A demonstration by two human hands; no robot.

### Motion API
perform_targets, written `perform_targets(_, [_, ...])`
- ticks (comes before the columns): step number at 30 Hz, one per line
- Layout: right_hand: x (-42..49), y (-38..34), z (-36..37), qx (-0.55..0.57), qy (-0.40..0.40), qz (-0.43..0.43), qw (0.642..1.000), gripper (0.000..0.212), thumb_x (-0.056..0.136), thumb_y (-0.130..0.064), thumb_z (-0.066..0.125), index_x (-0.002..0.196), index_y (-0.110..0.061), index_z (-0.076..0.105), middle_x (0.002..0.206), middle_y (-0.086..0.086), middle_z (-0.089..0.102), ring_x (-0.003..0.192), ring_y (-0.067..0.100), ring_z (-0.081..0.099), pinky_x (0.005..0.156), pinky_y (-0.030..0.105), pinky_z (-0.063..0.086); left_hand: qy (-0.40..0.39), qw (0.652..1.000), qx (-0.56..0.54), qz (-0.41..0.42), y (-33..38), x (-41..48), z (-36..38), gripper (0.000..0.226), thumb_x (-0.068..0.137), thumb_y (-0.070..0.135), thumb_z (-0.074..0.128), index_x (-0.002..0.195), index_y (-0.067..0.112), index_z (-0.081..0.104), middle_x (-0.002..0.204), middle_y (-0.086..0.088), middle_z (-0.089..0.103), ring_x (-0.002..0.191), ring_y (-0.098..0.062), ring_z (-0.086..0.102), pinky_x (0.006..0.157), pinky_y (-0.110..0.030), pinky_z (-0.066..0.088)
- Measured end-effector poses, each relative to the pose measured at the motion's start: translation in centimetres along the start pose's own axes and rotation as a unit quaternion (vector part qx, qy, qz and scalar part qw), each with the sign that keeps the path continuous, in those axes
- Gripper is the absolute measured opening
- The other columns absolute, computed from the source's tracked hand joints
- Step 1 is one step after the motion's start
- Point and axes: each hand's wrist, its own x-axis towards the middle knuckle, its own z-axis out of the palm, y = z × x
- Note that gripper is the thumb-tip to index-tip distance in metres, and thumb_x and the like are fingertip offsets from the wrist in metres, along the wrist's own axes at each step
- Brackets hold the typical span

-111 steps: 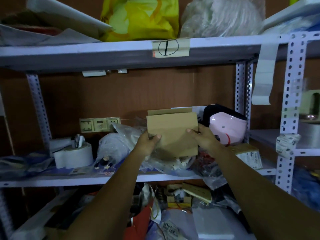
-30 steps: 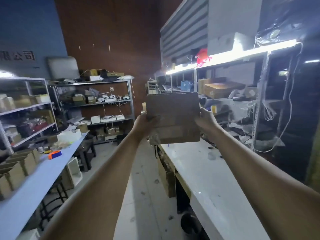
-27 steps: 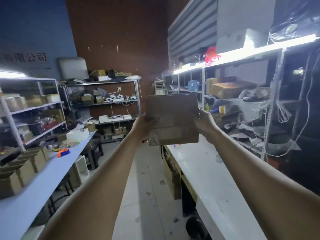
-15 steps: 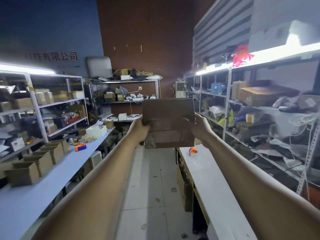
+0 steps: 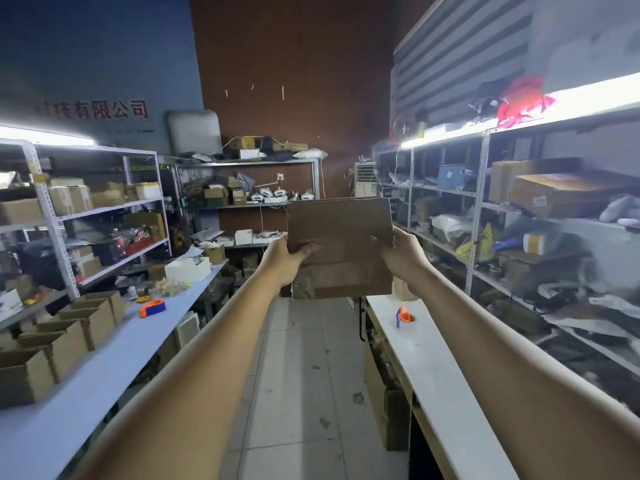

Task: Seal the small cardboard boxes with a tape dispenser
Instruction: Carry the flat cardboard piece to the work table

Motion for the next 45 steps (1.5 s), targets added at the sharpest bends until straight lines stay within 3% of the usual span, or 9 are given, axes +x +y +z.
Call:
perform_targets(3, [2.8,1.0,1.3,-0.002,0.011,0.001,1.000,0.044,0.071,-0.056,0.064,0.112,-0.039,0.069,0.101,-0.015,0.074,0.095,0.015,0.071,0.090,0.044,0.057,-0.017,1.000,-0.006,-0.004,-1.3,3.6,-0.1,0.019,0.089,0.036,0.070,0.104,0.028,0.062,0.115,0.000,0.068,0.110,-0.024,0.063,0.103,-0.045,0.049])
perform_targets(12, [13.3,6.4,2.6,-0.001,0.012,0.008,1.000,0.026,0.090,-0.040,0.065,0.116,-0.039,0.064,0.110,-0.014,0.070,0.102,0.014,0.067,0.095,0.043,0.055,-0.011,1.000,0.010,-0.008,-4.7,13.6,3.8,0.012,0.091,0.035,0.069,0.099,0.028,0.064,0.115,-0.002,0.069,0.109,-0.023,0.063,0.102,-0.045,0.048])
perform_targets(17, [18.9,8.9,2.3,-0.013,-0.005,0.015,1.000,0.009,0.091,-0.042,0.065,0.099,-0.040,0.061,0.105,-0.010,0.069,0.098,0.018,0.068,0.091,0.046,0.056,0.008,0.999,0.026,-0.033,-6.0,18.5,6.5,0.020,0.091,0.041,0.068,0.102,0.026,0.063,0.114,-0.002,0.069,0.106,-0.024,0.063,0.101,-0.044,0.049])
perform_targets(24, [27.3,11.4,3.8,-0.048,-0.010,0.015,0.999,0.029,0.091,-0.044,0.065,0.112,-0.024,0.064,0.098,-0.006,0.066,0.092,0.020,0.067,0.089,0.045,0.056,0.022,0.998,0.040,-0.046,-8.5,26.5,8.5,0.033,0.092,0.042,0.065,0.109,0.014,0.061,0.109,-0.006,0.068,0.102,-0.026,0.062,0.094,-0.041,0.051])
perform_targets(30, [33.7,14.4,7.9,-0.059,-0.016,0.026,0.998,0.026,0.094,-0.041,0.063,0.113,-0.023,0.062,0.096,-0.007,0.066,0.089,0.014,0.065,0.079,0.031,0.052,0.018,0.997,0.046,-0.062,-13.7,34.2,8.3,0.043,0.089,0.049,0.067,0.107,0.011,0.063,0.104,-0.010,0.069,0.096,-0.028,0.065,0.092,-0.047,0.053])
perform_targets(33, [37.0,15.6,10.7,-0.066,-0.009,0.033,0.997,0.029,0.094,-0.043,0.062,0.114,-0.023,0.064,0.097,-0.007,0.068,0.088,0.014,0.066,0.083,0.035,0.055,0.014,0.997,0.044,-0.057,-16.0,38.1,7.4,0.038,0.089,0.049,0.067,0.105,0.014,0.063,0.102,-0.006,0.068,0.096,-0.025,0.063,0.092,-0.043,0.053])
perform_targets(36, [40.3,16.3,13.0,-0.074,-0.002,0.026,0.997,0.030,0.093,-0.046,0.062,0.118,-0.030,0.064,0.100,-0.009,0.069,0.092,0.016,0.067,0.089,0.044,0.056,0.003,0.998,0.047,-0.051,-17.6,42.1,6.3,0.025,0.092,0.045,0.065,0.092,0.020,0.059,0.091,-0.001,0.063,0.090,-0.023,0.060,0.082,-0.033,0.048])
perform_targets(40, [44.5,17.7,15.4,-0.076,0.013,0.034,0.996,0.031,0.092,-0.046,0.062,0.119,-0.031,0.064,0.100,-0.009,0.068,0.093,0.016,0.067,0.091,0.045,0.055,-0.011,0.998,0.045,-0.044,-19.7,46.9,5.9,0.031,0.091,0.045,0.065,0.101,0.015,0.062,0.101,-0.005,0.068,0.095,-0.024,0.062,0.091,-0.038,0.051])
perform_targets(45, [50.0,20.1,17.7,-0.069,0.016,0.039,0.997,0.026,0.091,-0.049,0.063,0.113,-0.035,0.064,0.100,-0.011,0.068,0.096,0.017,0.066,0.093,0.046,0.054,-0.007,0.997,0.049,-0.052,-22.5,52.5,6.6,0.026,0.092,0.044,0.065,0.086,0.020,0.058,0.087,-0.001,0.063,0.085,-0.022,0.059,0.078,-0.033,0.046])
